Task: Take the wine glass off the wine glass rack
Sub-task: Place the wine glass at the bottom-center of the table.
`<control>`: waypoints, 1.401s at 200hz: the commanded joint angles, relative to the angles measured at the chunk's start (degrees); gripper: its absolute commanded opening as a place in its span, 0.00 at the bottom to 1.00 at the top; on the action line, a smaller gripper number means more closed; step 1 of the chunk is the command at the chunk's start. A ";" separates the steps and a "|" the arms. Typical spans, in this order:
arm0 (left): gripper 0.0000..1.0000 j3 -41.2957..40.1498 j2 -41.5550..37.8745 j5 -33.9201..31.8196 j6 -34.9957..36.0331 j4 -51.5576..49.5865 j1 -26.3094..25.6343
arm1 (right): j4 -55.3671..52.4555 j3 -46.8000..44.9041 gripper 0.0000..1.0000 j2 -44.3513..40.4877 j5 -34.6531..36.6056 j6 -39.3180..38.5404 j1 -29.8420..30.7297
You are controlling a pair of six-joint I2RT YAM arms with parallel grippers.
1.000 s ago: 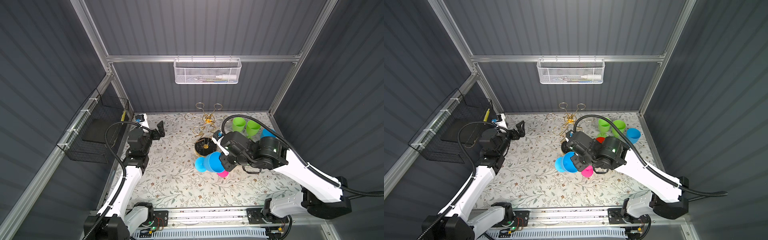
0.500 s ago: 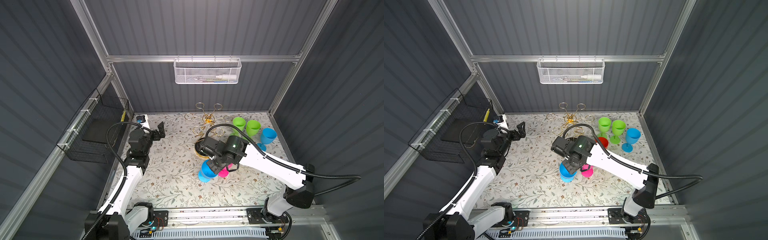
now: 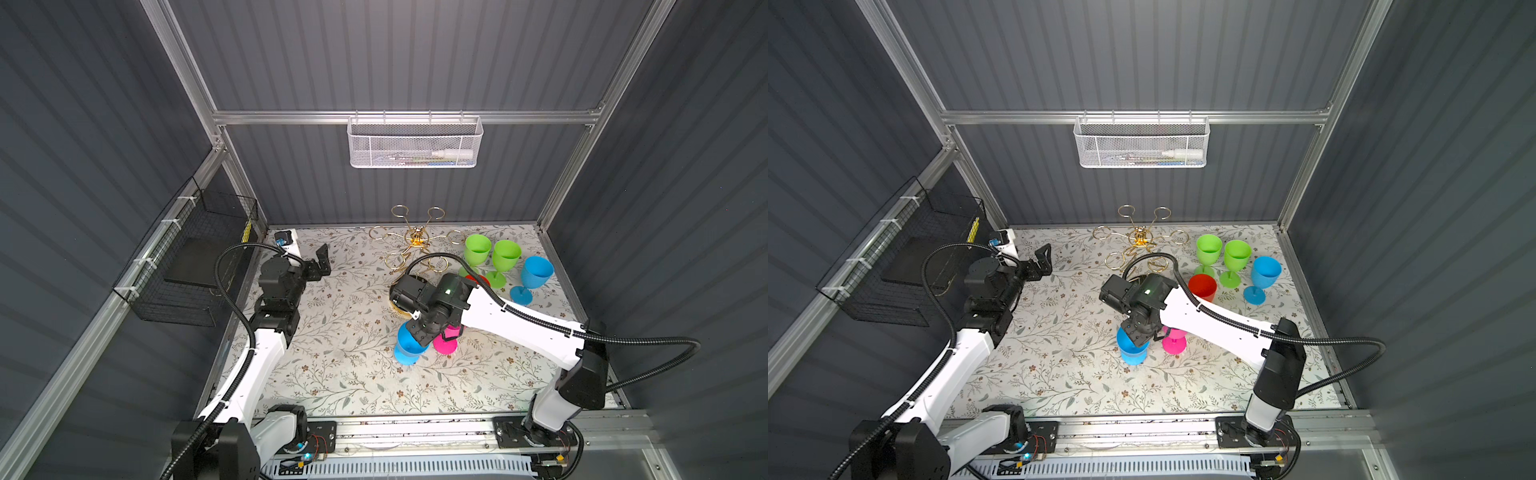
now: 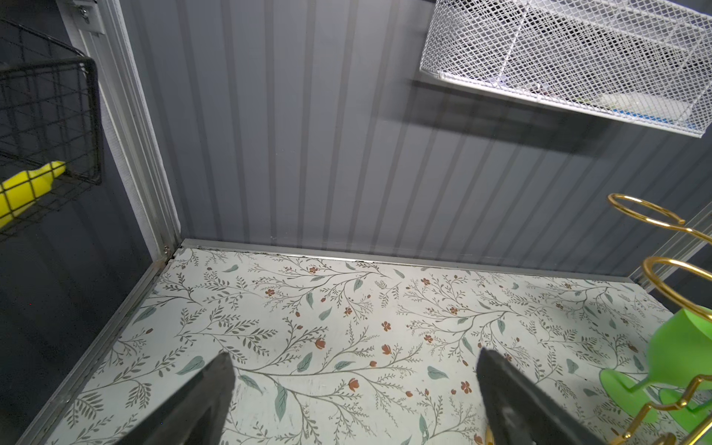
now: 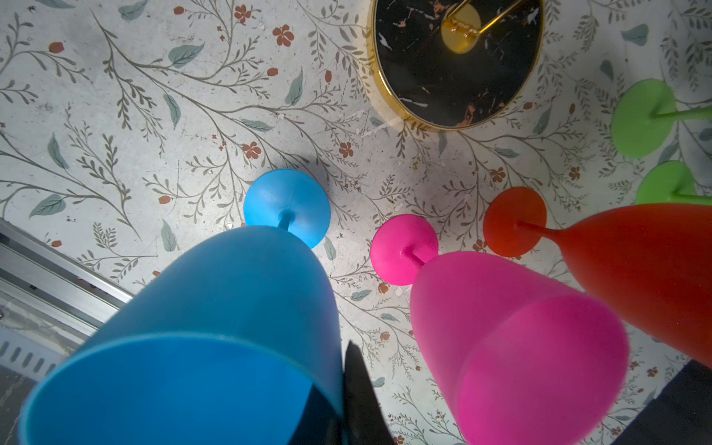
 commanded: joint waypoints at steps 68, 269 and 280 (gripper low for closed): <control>1.00 -1.09 0.60 -1.22 1.74 1.48 0.88 | 2.64 -0.99 0.23 1.17 -0.97 -0.49 -1.08; 1.00 -20.71 -3.98 -6.20 2.71 19.67 1.28 | 48.15 -45.66 0.99 -49.77 -9.87 -2.74 -42.91; 1.00 -22.72 -3.81 -7.52 3.42 21.20 1.28 | 50.65 -47.96 0.99 -49.69 -8.10 -3.89 -45.46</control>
